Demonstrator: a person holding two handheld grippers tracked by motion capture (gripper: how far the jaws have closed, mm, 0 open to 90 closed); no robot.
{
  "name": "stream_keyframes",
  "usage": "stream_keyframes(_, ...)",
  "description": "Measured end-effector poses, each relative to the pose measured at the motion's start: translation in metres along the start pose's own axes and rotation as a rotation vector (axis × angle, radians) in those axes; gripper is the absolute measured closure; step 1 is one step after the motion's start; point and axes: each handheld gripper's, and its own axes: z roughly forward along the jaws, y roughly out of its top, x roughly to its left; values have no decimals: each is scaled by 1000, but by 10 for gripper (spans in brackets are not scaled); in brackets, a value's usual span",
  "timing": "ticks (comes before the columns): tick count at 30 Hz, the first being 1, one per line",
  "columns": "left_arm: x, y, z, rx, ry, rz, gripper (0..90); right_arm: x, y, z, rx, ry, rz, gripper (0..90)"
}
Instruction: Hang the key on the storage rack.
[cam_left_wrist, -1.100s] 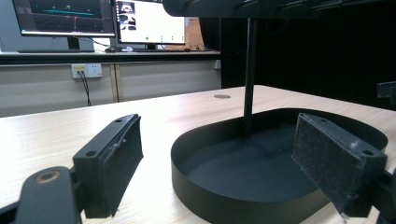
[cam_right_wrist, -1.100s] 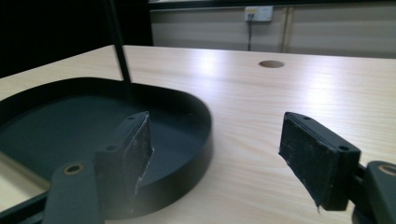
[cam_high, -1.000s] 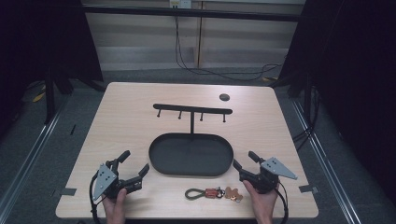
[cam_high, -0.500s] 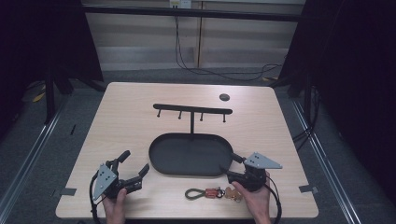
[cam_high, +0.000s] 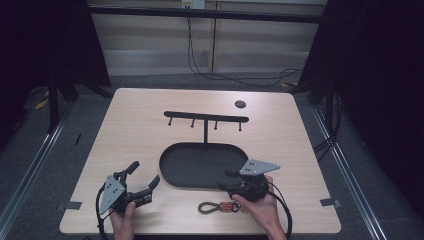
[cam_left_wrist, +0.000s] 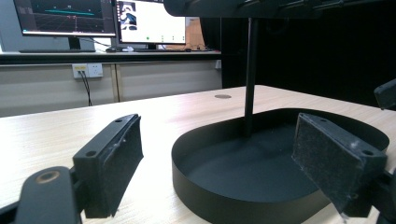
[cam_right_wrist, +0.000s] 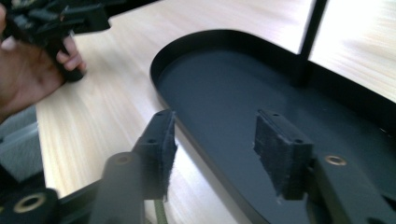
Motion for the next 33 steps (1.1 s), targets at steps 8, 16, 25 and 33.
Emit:
stream_keyframes(8, 0, 0, 0, 1, -2, 2, 157, 0, 16, 13, 142, 125, -2, 535)
stream_keyframes(16, 0, 0, 0, 0, -2, 1, 157, 1, 28, 23, 278, 194, -10, 585)
stream_keyframes(25, 0, 0, 0, 0, -2, 2, 157, 2, 36, 37, 398, 210, -54, 642)
stream_keyframes(33, 0, 0, 0, 0, -2, 2, 157, 6, 32, 50, 561, 258, -104, 741)
